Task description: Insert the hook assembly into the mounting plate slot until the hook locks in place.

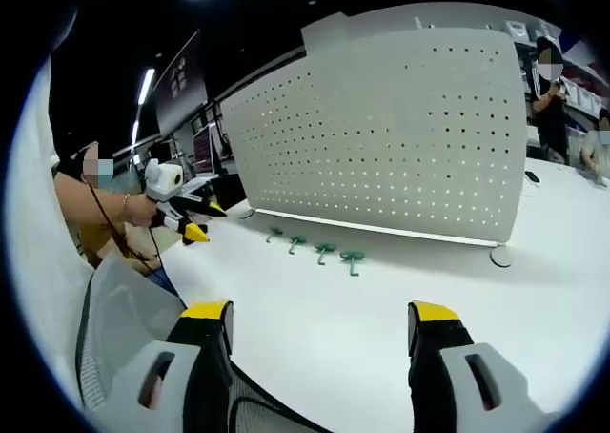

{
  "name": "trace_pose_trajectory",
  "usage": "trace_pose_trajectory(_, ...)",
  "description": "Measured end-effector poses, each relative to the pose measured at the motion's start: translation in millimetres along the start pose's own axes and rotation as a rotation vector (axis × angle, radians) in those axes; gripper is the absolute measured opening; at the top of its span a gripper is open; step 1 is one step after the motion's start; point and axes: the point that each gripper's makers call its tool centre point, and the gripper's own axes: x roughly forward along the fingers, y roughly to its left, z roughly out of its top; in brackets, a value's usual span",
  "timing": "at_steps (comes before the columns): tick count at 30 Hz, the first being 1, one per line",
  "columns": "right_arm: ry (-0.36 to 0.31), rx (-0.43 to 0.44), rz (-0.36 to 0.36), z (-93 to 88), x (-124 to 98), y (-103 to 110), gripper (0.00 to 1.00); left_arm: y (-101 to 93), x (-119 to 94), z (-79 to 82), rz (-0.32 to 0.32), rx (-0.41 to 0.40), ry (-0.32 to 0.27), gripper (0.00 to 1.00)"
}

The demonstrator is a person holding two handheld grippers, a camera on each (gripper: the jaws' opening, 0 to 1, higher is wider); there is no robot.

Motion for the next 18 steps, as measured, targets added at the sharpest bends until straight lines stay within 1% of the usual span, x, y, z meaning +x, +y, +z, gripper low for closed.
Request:
trace_pose_trajectory(4,-0.002,-0.008,-0.002,1.3,1,-2,0.73,1.7,6,0.2,-0.015,0.017,0.019,0.72)
trace_pose_trajectory(8,-0.009,0.012,-0.005,0.8,2,-2,0.73,3.9,13,0.2,-0.034,0.042,0.041,0.73)
trace_pose_trajectory(13,-0.003,0.011,-0.003,-1.2,5,1,0.72,8.9,19,-1.6,-0.044,0.061,0.063,0.73)
trace_pose_trajectory(16,0.006,0.004,0.004,-3.5,6,2,0.72,12.4,22,-6.1,-0.056,0.101,0.096,0.73)
trace_pose_trajectory(18,0.009,0.003,0.007,-4.0,6,3,0.72,15.2,24,-7.6,-0.06,0.125,0.105,0.73)
